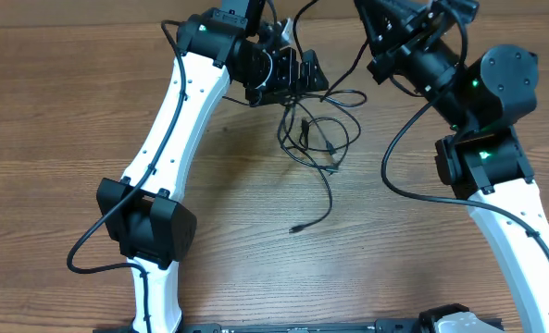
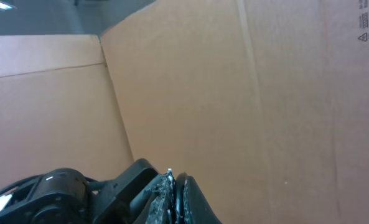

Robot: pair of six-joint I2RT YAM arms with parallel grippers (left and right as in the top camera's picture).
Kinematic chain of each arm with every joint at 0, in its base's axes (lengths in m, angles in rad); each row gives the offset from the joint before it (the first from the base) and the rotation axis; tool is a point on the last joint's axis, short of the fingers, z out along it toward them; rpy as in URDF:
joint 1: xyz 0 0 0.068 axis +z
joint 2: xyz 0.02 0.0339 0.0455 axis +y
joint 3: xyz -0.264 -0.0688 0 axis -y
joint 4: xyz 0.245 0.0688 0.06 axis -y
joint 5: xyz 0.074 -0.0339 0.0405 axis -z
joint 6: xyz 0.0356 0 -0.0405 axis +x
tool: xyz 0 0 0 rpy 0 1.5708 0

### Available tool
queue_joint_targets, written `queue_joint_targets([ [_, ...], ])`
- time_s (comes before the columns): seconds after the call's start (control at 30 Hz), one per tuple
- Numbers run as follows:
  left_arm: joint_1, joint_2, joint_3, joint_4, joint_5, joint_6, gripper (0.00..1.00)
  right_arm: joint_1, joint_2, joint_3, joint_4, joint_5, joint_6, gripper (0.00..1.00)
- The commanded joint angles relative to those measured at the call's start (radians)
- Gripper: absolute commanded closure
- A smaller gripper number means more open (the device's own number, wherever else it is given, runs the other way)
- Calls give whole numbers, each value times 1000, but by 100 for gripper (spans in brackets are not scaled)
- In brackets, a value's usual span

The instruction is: Untangle cables

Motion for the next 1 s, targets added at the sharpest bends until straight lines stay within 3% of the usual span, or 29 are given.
queue_joint_targets([
  [0.0, -1, -35, 15, -5, -185, -17, 0, -30, -3, 26, 36, -7, 49, 96],
  [0.37, 48, -35, 15, -90, -499, -16, 0, -136, -3, 26, 74, -33, 116, 96],
  [0.77, 187, -35, 15, -122, -514, -13, 0, -293, -3, 26, 210, -141, 284, 96],
  [0.97, 243, -35, 15, -142, -514, -13, 0, -336, -3, 26, 216, -154, 284, 96],
])
